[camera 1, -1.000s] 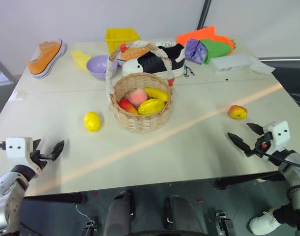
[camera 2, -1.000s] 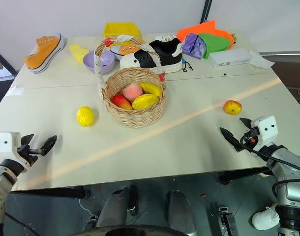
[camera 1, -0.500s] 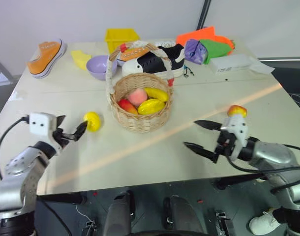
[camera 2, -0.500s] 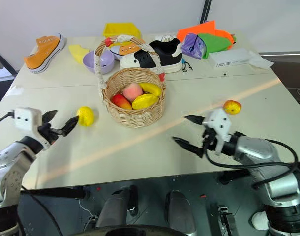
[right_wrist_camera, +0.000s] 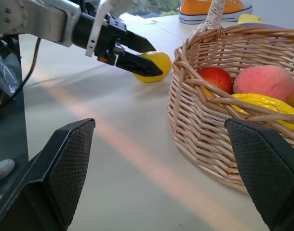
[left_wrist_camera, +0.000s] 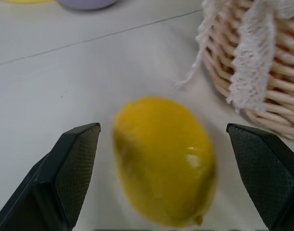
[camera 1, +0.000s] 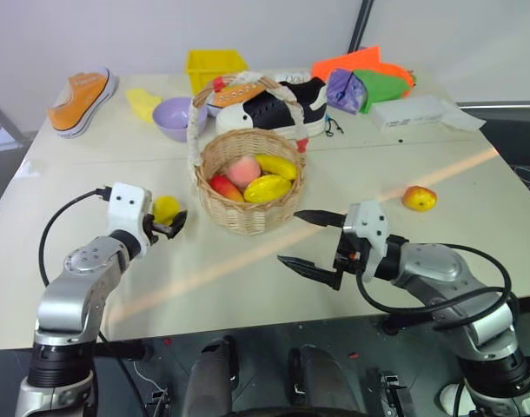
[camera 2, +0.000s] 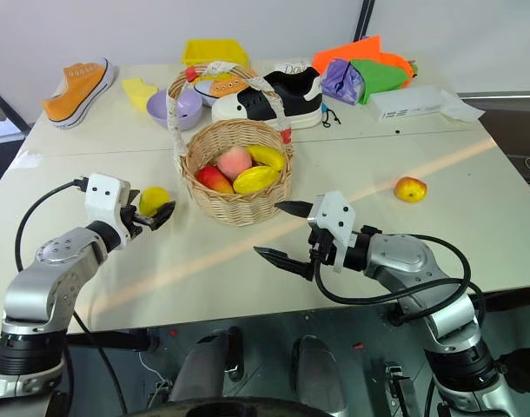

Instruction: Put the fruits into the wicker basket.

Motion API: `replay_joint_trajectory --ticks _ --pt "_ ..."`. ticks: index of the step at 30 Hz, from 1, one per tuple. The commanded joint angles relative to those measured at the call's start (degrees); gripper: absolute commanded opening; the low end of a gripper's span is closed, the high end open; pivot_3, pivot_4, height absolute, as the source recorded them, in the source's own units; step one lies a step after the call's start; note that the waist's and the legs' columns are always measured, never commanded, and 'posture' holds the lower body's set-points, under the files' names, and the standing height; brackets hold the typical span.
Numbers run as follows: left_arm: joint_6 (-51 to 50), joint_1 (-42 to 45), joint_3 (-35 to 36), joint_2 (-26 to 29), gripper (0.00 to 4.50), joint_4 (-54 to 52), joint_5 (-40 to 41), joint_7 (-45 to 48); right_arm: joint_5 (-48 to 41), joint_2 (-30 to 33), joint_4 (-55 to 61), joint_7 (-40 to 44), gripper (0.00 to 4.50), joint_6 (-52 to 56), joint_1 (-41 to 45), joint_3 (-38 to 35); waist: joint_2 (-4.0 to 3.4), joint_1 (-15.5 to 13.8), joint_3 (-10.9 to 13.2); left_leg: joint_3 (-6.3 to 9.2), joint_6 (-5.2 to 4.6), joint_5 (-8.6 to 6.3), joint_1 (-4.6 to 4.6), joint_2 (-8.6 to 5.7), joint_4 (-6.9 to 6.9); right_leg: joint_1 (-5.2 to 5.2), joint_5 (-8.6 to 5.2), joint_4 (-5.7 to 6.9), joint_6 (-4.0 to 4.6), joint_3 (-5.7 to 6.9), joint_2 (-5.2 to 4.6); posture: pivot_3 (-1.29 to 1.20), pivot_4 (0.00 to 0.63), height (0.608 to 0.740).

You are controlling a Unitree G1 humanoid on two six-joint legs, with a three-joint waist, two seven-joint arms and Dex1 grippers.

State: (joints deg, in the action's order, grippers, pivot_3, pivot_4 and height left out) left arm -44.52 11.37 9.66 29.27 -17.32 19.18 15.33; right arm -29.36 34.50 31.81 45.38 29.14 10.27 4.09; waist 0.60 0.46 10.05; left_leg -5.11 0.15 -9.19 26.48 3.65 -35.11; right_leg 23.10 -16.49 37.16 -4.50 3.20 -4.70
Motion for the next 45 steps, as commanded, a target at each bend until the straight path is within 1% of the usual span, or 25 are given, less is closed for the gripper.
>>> replay_joint_trajectory --ticks 1,4,5,7,9,10,14,17,19,21,23,25,26,28,29,30,33,36,38,39,41,45 --pt "-1.58 0.89 0.04 -0.38 4.49 -0.04 -1.48 -1.8 0.36 -0.25 0.9 0.18 4.5 -1.64 0.81 -0.07 0.0 0.01 0.0 0.0 0.0 0.0 0.0 0.0 0.0 0.0 0.02 0.01 -0.03 0.0 0.01 0.0 0.15 0.74" --pt "-2.18 1.02 0.26 -0.94 4.49 0.29 -1.56 -1.97 0.59 -0.31 0.7 0.07 4.5 -1.89 0.94 0.09 0.0 0.01 0.0 0.0 0.0 0.0 0.0 0.0 -0.01 0.0 0.03 0.02 -0.05 0.01 0.02 0.0 0.15 0.74" --pt "-1.67 0.95 0.34 -1.14 4.25 0.29 -1.48 -1.61 0.68 -0.35 0.72 0.04 4.5 -1.99 0.85 0.16 0.01 -0.03 0.0 0.0 0.0 0.0 0.0 0.0 -0.01 0.0 0.03 0.02 -0.05 0.01 0.02 0.0 0.15 0.74" --pt "-1.34 0.99 0.42 -1.24 3.63 0.46 -1.8 -1.51 0.96 -0.48 0.67 -0.04 4.5 -2.16 0.76 0.34 0.02 -0.14 -0.01 0.01 0.0 0.0 0.0 0.0 -0.03 0.0 0.02 0.02 -0.04 0.01 0.02 0.0 0.15 0.74" --pt "-1.41 1.04 0.41 -0.95 2.61 0.61 -2.36 -1.68 1.17 -0.6 0.6 -0.08 4.5 -2.24 0.79 0.44 0.02 -0.14 -0.01 0.01 0.0 0.0 0.0 0.0 -0.03 -0.01 0.01 0.02 -0.03 0.01 0.0 0.0 0.15 0.74" --pt "-1.33 1.0 0.44 -0.55 2.19 0.78 -2.89 -1.78 1.25 -0.64 0.57 -0.11 4.5 -2.27 0.82 0.46 0.03 -0.13 -0.01 0.01 0.0 0.0 0.0 0.0 -0.03 -0.01 0.01 0.02 -0.03 0.0 0.0 0.0 0.15 0.74" --pt "1.28 0.14 3.49 0.72 2.19 0.92 -4.1 -1.93 1.91 -0.55 0.25 -0.02 4.5 -2.76 0.86 0.62 0.03 -0.05 -0.01 0.01 0.0 0.0 0.0 0.0 -0.03 -0.01 0.01 0.03 -0.03 0.0 0.01 0.0 0.15 0.74" --pt "4.16 -1.87 8.43 2.35 2.19 -1.93 -0.83 2.17 1.96 -0.23 0.02 0.08 4.5 -2.93 1.04 0.17 0.03 0.16 -0.01 0.01 0.0 0.0 0.0 0.02 -0.02 0.01 0.01 0.03 -0.02 0.0 0.01 0.0 0.15 0.74" --pt "5.73 -3.7 10.12 4.08 2.19 -4.47 1.36 6.2 2.05 0.16 -0.32 0.28 4.5 -3.04 1.23 -0.32 0.03 0.17 -0.01 0.01 0.01 -0.01 0.0 0.05 -0.01 0.02 0.0 0.03 0.01 0.0 0.01 0.0 0.15 0.74" --pt "7.11 -5.63 13.82 6.23 2.19 -8.77 6.5 12.37 1.99 0.97 -1.08 0.86 4.5 -3.27 1.67 -1.26 0.03 0.12 -0.01 0.0 0.03 -0.01 -0.02 0.05 0.0 0.02 -0.01 0.03 0.02 -0.01 -0.03 0.0 0.15 0.74" --pt "4.33 -5.83 16.21 9.02 2.19 -14.17 15.68 19.35 2.18 1.96 -2.68 1.54 4.5 -3.75 2.62 -2.47 0.11 -0.04 -0.01 0.01 0.11 -0.06 0.01 0.05 -0.01 0.02 -0.02 0.02 0.04 0.0 -0.16 0.0 0.15 0.74" --pt "2.67 -3.15 13.08 11.15 2.19 -16.38 18.78 22.04 2.73 2.29 -4.96 2.01 4.5 -4.53 3.57 -3.13 0.1 -0.42 -0.03 0.02 0.16 -0.09 0.0 0.02 -0.03 0.14 -0.02 -0.01 0.06 0.03 -0.26 0.0 0.15 0.74" --pt "2.23 -1.01 10.94 11.33 2.19 -16.08 18.7 21.51 3.22 2.43 -5.94 2.18 4.5 -5.15 3.89 -3.1 0.08 -0.8 -0.05 0.01 0.16 -0.1 -0.07 -0.02 -0.03 0.13 -0.03 -0.05 0.07 0.03 -0.33 0.0 0.15 0.74" --pt "2.21 5.05 4.23 11.04 2.19 -14.32 15.95 20.42 3.65 2.44 -7.3 2.53 4.5 -6.01 4.6 -3.17 0.07 -1.31 -0.06 -0.03 0.15 -0.1 -0.11 -0.05 -0.04 0.08 -0.02 -0.06 0.08 0.02 -0.33 0.0 0.15 0.74" --pt "1.96 8.74 0.81 10.02 2.19 -12.66 14.15 19.08 3.68 2.37 -7.76 2.67 4.5 -6.22 5.08 -3.33 0.08 -1.46 -0.07 -0.03 0.15 -0.1 -0.1 -0.06 -0.04 0.04 -0.02 -0.06 0.08 0.03 -0.32 0.0 0.15 0.74" --pt "1.51 11.99 -1.95 8.83 2.19 -11.03 12.93 17.96 3.67 2.29 -8.06 2.76 4.5 -6.36 5.49 -3.51 0.08 -1.55 -0.07 -0.03 0.13 -0.09 -0.09 -0.07 -0.07 -0.21 -0.02 -0.05 0.08 0.03 -0.29 0.0 0.15 0.74" --pt "1.94 20.35 -10.06 5.18 2.19 -5.03 7.64 15.77 3.25 2.24 -8.0 2.66 4.5 -6.36 6.02 -4.41 0.12 -1.26 -0.05 -0.03 -0.06 0.0 -0.06 -0.07 -0.15 -0.23 0.0 -0.05 0.02 0.03 -0.04 0.0 0.15 0.74" --pt "3.93 23.95 -14.83 3.52 2.19 -0.16 3.17 15.77 3.28 2.23 -6.92 2.12 4.5 -6.39 5.24 -4.87 0.12 -1.0 -0.05 -0.08 -0.08 0.0 -0.08 -0.14 -0.14 -0.19 0.12 -0.01 -0.23 0.03 0.12 0.0 0.15 0.74" --pt "4.84 24.79 -15.96 2.49 3.08 1.54 2.33 16.46 3.43 2.04 -6.09 1.12 4.5 -6.4 4.21 -5.39 0.11 -1.01 -0.05 -0.11 -0.08 0.0 -0.08 -0.1 -0.09 -0.1 0.2 0.05 -0.38 0.03 0.19 0.0 0.15 0.74" --pt "5.29 25.17 -16.48 2.17 3.43 2.17 1.77 16.72 3.41 1.86 -5.9 0.49 4.5 -6.34 3.73 -5.84 0.12 -1.09 -0.05 -0.12 -0.07 0.01 -0.07 -0.09 -0.07 -0.07 0.21 0.12 -0.39 0.04 0.21 0.0 0.15 0.74" --pt "5.94 25.4 -16.65 1.98 4.44 2.72 0.93 17.1 3.41 1.68 -6.04 -0.88 4.5 -6.1 2.93 -7.04 0.11 -1.14 -0.05 -0.15 -0.06 0.01 -0.04 -0.07 -0.07 -0.02 0.21 0.18 -0.39 0.05 0.25 0.0 0.15 0.74" --pt "7.21 24.11 -12.71 2.11 4.44 2.1 3.55 19.17 2.72 1.46 -8.3 -4.7 4.5 -4.97 2.49 -11.9 0.11 -1.16 -0.05 -0.14 -0.05 0.02 -0.04 -0.06 -0.14 -0.03 0.21 0.17 -0.39 0.02 0.18 0.0 0.15 0.74"
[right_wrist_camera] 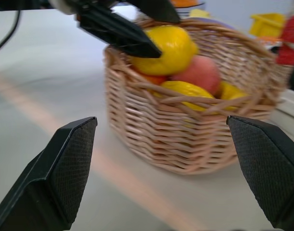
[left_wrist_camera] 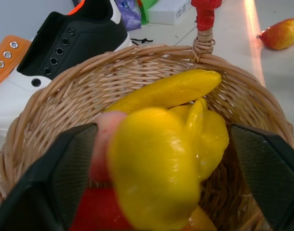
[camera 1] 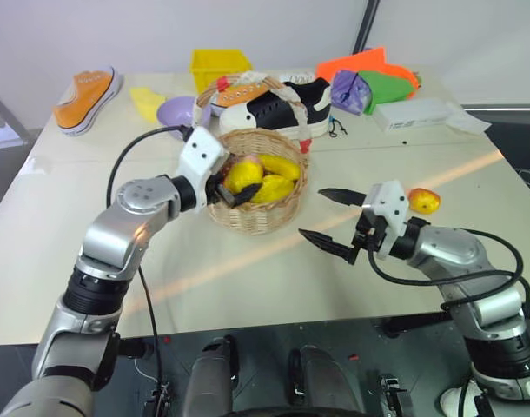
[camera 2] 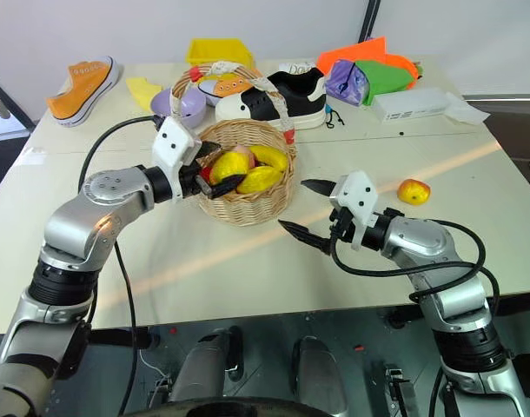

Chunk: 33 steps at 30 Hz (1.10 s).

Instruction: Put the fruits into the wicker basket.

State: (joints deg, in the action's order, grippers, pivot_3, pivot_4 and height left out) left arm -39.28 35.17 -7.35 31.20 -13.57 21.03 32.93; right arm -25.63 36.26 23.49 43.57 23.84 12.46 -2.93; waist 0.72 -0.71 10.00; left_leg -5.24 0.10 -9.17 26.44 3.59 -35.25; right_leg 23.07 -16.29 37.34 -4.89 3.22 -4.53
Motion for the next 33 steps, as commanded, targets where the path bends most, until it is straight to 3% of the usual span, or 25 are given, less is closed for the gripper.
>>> replay_joint_trajectory --ticks 1,5,13,20,28,31,33 --pt "2.11 -0.35 5.56 0.32 4.44 -2.29 2.78 2.19 -0.54 -0.16 -1.15 -4.05 4.5 0.5 0.35 -6.22 0.0 0.01 0.0 0.0 0.0 0.0 0.0 0.0 -0.02 0.0 0.0 0.0 0.0 -0.01 -0.01 0.0 0.15 0.74" --pt "2.61 -6.35 11.34 1.57 4.44 -9.91 10.31 7.43 6.62 2.78 -13.86 -12.7 4.5 1.75 2.22 -11.97 0.0 0.07 0.0 -0.01 0.0 0.0 -0.01 0.01 -0.04 -0.04 -0.01 -0.03 0.02 -0.02 -0.06 0.0 0.15 0.74" --pt "0.68 -10.16 5.24 0.51 4.44 -20.12 15.47 10.67 12.26 2.13 -26.75 -24.86 4.5 5.69 6.88 -15.18 -0.04 0.06 -0.02 -0.08 0.0 0.01 -0.04 -0.04 -0.03 -0.08 -0.01 -0.02 0.02 -0.06 -0.09 0.0 0.15 0.74" --pt "-0.52 -7.82 -0.71 -2.05 4.44 -20.54 13.93 8.66 13.65 -0.73 -29.83 -28.01 4.5 8.58 8.1 -13.29 -0.05 0.04 -0.02 -0.18 0.0 0.02 -0.05 -0.04 -0.04 -0.09 0.01 -0.01 -0.02 -0.06 0.0 0.0 0.15 0.74" --pt "-1.05 -7.21 -0.63 -1.32 4.44 -20.05 13.78 7.75 13.18 -2.88 -34.37 -29.46 4.5 9.98 10.08 -14.29 -0.05 0.1 -0.02 -0.17 -0.01 0.02 -0.05 -0.05 -0.06 -0.11 0.02 -0.01 -0.05 -0.07 0.0 0.0 0.15 0.74" --pt "-1.36 -7.38 -0.34 -1.07 4.5 -20.19 13.73 7.34 13.17 -3.55 -34.21 -29.75 3.68 7.68 10.04 -14.91 -0.05 0.11 -0.02 -0.17 -0.01 0.02 -0.05 -0.05 -0.06 -0.11 0.02 -0.01 -0.05 -0.07 0.0 0.0 0.15 0.74" --pt "-1.59 -7.69 -0.31 -0.98 4.5 -20.42 13.9 7.07 12.98 -3.76 -33.61 -29.78 2.74 7.53 9.98 -15.11 -0.05 0.06 -0.02 -0.17 -0.01 0.02 -0.05 -0.05 -0.06 -0.11 0.02 -0.01 -0.05 -0.07 0.0 0.0 0.15 0.74"
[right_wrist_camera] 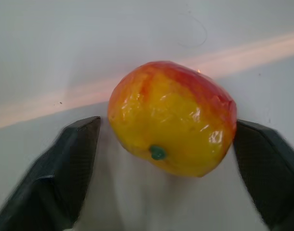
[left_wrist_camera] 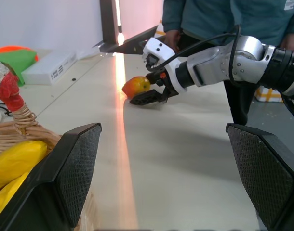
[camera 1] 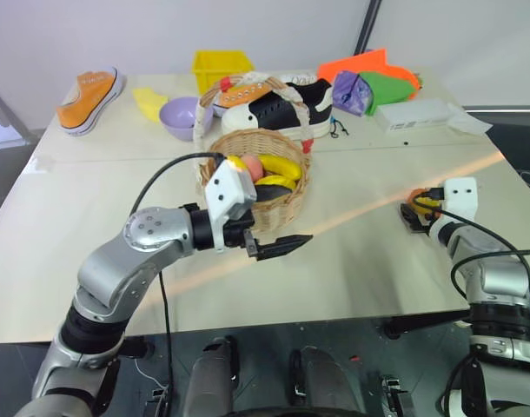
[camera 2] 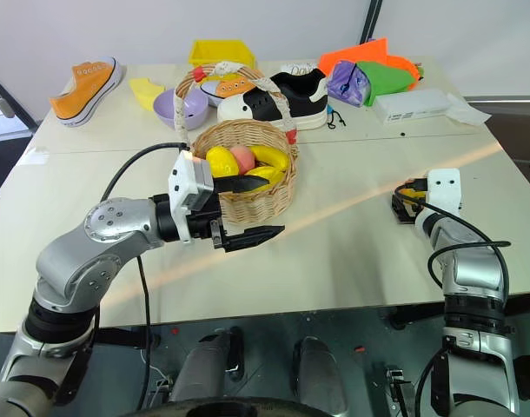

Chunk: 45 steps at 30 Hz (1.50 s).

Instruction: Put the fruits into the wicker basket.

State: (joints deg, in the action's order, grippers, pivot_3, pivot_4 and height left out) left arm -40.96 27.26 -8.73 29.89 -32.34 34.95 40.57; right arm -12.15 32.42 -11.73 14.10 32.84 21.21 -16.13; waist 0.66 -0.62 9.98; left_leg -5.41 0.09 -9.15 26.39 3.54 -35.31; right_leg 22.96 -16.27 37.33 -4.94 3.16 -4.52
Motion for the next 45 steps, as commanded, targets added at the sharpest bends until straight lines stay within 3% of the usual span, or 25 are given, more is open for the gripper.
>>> replay_joint_trajectory --ticks 1,5,8,12,15,18,23,25,30,37,41,45 --pt "-0.14 -0.5 1.21 0.27 4.5 -1.91 0.18 -0.98 -0.72 0.06 2.83 0.33 2.38 -1.79 0.93 -1.62 0.0 -0.04 0.0 0.0 0.0 0.0 0.0 0.0 0.0 0.0 0.0 0.0 0.0 0.0 0.0 0.0 0.15 0.74" --pt "0.2 -3.28 2.88 0.58 4.5 -1.78 -0.41 -2.98 0.44 1.11 7.15 2.62 2.38 -5.09 -0.47 0.39 -0.01 0.04 0.0 0.01 0.0 0.0 -0.01 0.01 0.01 0.0 0.0 0.0 0.0 -0.01 0.0 0.0 0.15 0.74" --pt "0.48 -6.29 7.68 2.48 4.5 -0.85 -0.57 -4.51 -1.73 2.83 17.2 11.34 2.38 -8.64 -2.0 4.13 -0.04 0.19 0.01 0.01 0.0 0.0 0.0 0.03 0.04 0.05 0.0 0.01 0.0 -0.01 0.01 0.0 0.15 0.74" --pt "2.96 -11.37 15.49 7.52 4.5 1.26 -1.42 -3.07 -16.11 1.84 34.71 21.36 2.38 -0.87 0.25 7.9 -0.1 1.22 0.04 0.13 0.0 0.0 0.0 0.12 0.13 0.17 0.0 0.09 -0.01 -0.06 0.05 0.0 0.15 0.74" --pt "5.02 -12.93 19.27 9.43 4.5 2.69 -1.0 -1.51 -19.0 -0.62 37.71 20.83 2.38 3.74 4.5 12.11 -0.07 1.31 0.03 0.21 0.02 -0.01 0.0 0.19 0.11 0.16 -0.01 0.1 0.01 0.02 0.08 0.0 0.15 0.74" --pt "6.99 -14.61 22.07 11.37 4.5 3.54 -1.5 0.11 -14.08 -4.64 36.78 18.29 2.38 5.17 9.98 21.41 0.0 1.06 -0.01 0.22 0.04 -0.02 0.02 0.21 0.08 0.16 -0.13 0.05 0.23 0.04 -0.05 0.0 0.15 0.74" --pt "7.35 -16.2 23.76 11.89 4.5 2.42 -0.73 0.08 -6.5 -12.34 26.47 11.39 2.38 6.11 18.03 27.88 0.0 1.29 -0.01 0.13 0.03 -0.02 0.1 0.16 0.08 0.2 -0.12 0.01 0.25 0.0 -0.18 0.0 0.15 0.74" --pt "7.38 -16.6 23.52 11.57 4.5 1.8 -0.85 -0.39 -4.62 -13.91 23.25 10.62 2.38 5.16 19.41 28.56 0.01 1.12 -0.01 0.14 0.03 -0.02 0.11 0.16 0.09 0.21 -0.1 0.02 0.22 0.01 -0.17 0.0 0.15 0.74" --pt "7.28 -16.99 23.41 11.06 4.5 1.37 -0.83 -1.53 -3.27 -13.56 25.72 13.3 4.47 2.11 18.59 29.15 0.0 1.33 -0.01 0.08 0.03 -0.02 0.14 0.16 0.14 0.26 0.0 0.03 0.04 0.02 -0.16 0.0 0.15 0.74" --pt "7.11 -15.97 22.09 10.04 4.5 0.99 0.0 -2.31 -11.63 -3.98 38.26 24.51 4.47 1.42 10.8 21.02 0.01 0.97 -0.01 0.07 0.03 -0.03 0.12 0.17 0.15 0.23 0.0 0.01 0.03 0.03 -0.16 0.0 0.15 0.74" --pt "6.94 -15.27 20.75 9.17 4.5 0.62 0.68 -2.36 -12.35 -2.96 36.05 22.17 4.47 2.24 10.53 16.43 0.01 1.32 -0.02 0.07 0.05 -0.04 0.06 0.18 0.13 0.2 -0.05 0.0 0.13 0.0 -0.14 0.0 0.15 0.74" --pt "7.14 -14.77 19.73 8.5 4.5 1.17 0.4 -2.47 -7.58 -5.92 28.04 17.15 4.47 -0.85 13.93 16.91 0.01 1.55 -0.02 0.03 0.04 -0.02 0.04 0.19 0.16 0.24 -0.08 0.02 0.19 -0.04 -0.08 0.0 0.15 0.74"
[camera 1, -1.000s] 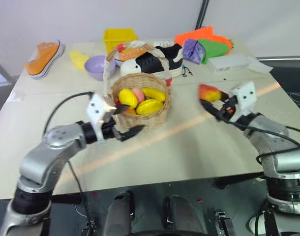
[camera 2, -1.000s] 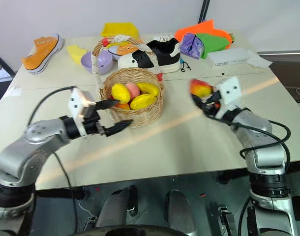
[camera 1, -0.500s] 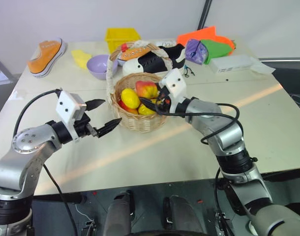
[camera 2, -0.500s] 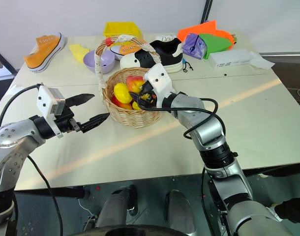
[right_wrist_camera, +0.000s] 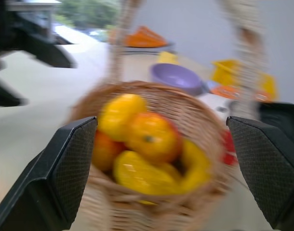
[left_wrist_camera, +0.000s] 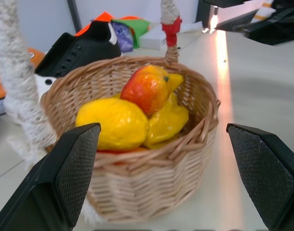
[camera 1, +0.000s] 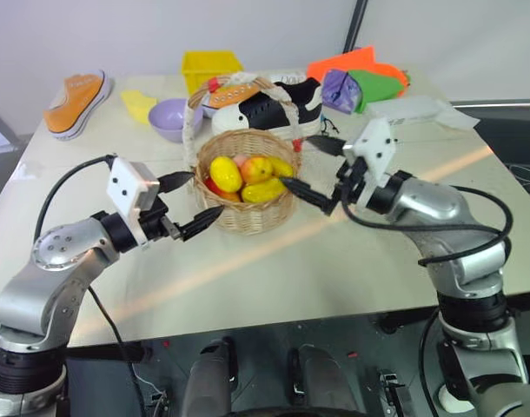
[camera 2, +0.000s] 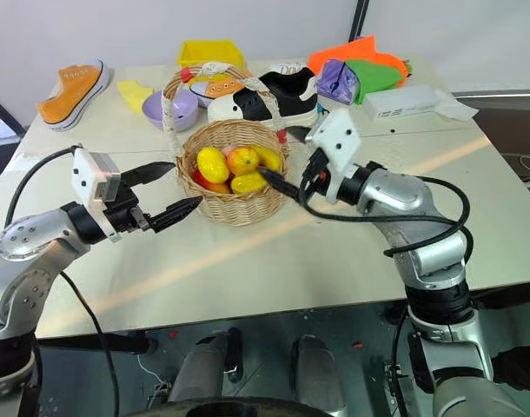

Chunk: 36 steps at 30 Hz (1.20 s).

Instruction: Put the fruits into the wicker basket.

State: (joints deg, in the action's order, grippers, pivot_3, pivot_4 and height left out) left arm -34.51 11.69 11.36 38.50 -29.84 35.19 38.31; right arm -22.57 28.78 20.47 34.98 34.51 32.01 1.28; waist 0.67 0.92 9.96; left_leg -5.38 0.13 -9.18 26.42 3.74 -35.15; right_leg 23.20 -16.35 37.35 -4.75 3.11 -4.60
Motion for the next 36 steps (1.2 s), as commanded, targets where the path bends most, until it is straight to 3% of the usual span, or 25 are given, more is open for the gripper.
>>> replay_joint_trajectory --ticks 1,5,7,10,15,16,22,28,36 --pt "0.7 0.89 -0.54 -0.19 4.5 -1.34 0.09 -0.26 3.96 -3.17 -6.41 -4.99 4.47 -3.13 4.07 -0.21 0.0 -0.06 0.0 -0.02 0.0 0.0 0.0 -0.02 0.0 0.01 0.08 0.01 -0.14 0.0 0.04 0.0 0.15 0.74" --pt "0.8 1.21 -1.01 -0.43 4.5 -1.49 -0.02 -0.59 6.23 -7.52 -16.8 -6.88 4.47 -7.37 8.42 0.38 0.0 -0.11 0.0 -0.18 0.0 0.01 0.03 -0.04 0.0 0.04 0.08 0.03 -0.15 0.0 0.06 0.0 0.15 0.74" --pt "0.81 1.03 -0.94 -0.47 4.5 -1.95 -0.05 -0.87 6.56 -9.45 -21.06 -7.77 3.95 -8.79 10.16 -0.32 0.0 -0.14 0.0 -0.25 0.0 0.01 0.02 -0.04 -0.01 0.03 0.09 0.03 -0.16 0.0 0.05 0.0 0.15 0.74" --pt "0.64 0.45 -0.04 -0.22 4.5 -2.66 0.12 -1.5 6.03 -10.11 -21.98 -7.16 2.7 -9.16 10.39 -1.16 0.0 -0.32 0.0 -0.25 0.0 0.02 0.04 -0.02 -0.01 0.03 0.09 0.03 -0.17 0.0 0.03 0.0 0.15 0.74" --pt "0.6 0.06 -0.04 -0.14 4.5 -3.07 0.32 -1.91 6.12 -9.51 -20.64 -6.71 0.21 -9.09 9.98 -1.57 -0.01 -0.19 0.0 -0.27 0.0 0.01 0.05 0.0 0.0 0.04 0.09 0.03 -0.17 0.0 -0.01 0.0 0.15 0.74" --pt "0.67 0.15 -0.3 -0.25 4.5 -2.99 0.2 -1.96 6.32 -9.13 -20.0 -6.8 0.05 -9.19 9.78 -1.8 -0.01 -0.17 0.0 -0.27 0.0 0.01 0.05 0.0 0.0 0.04 0.09 0.04 -0.17 0.0 -0.01 0.0 0.15 0.74" --pt "1.23 2.36 -2.56 -1.12 4.5 -1.26 -0.08 -1.2 7.83 1.19 -19.83 -10.36 0.06 -9.6 7.85 -12.02 -0.01 -1.35 0.02 -0.28 -0.01 0.01 0.1 -0.03 -0.03 0.04 0.09 0.0 -0.16 0.0 -0.09 0.0 0.15 0.74" --pt "1.85 4.38 -4.82 -2.01 4.5 0.93 -0.67 0.27 10.36 12.38 -27.73 -13.02 0.06 -12.71 3.79 -21.94 -0.01 -1.55 0.02 -0.35 -0.01 0.0 0.08 -0.11 -0.02 0.03 0.07 -0.06 -0.12 -0.03 -0.08 0.0 0.15 0.74" --pt "2.23 6.89 -7.48 -3.45 4.5 2.36 -1.61 1.07 11.4 14.43 -41.58 -16.84 0.06 -18.86 3.36 -25.91 -0.13 -0.05 0.06 -0.44 -0.03 0.02 -0.02 -0.09 0.01 0.05 0.1 -0.01 -0.19 -0.17 0.06 0.0 0.15 0.74"
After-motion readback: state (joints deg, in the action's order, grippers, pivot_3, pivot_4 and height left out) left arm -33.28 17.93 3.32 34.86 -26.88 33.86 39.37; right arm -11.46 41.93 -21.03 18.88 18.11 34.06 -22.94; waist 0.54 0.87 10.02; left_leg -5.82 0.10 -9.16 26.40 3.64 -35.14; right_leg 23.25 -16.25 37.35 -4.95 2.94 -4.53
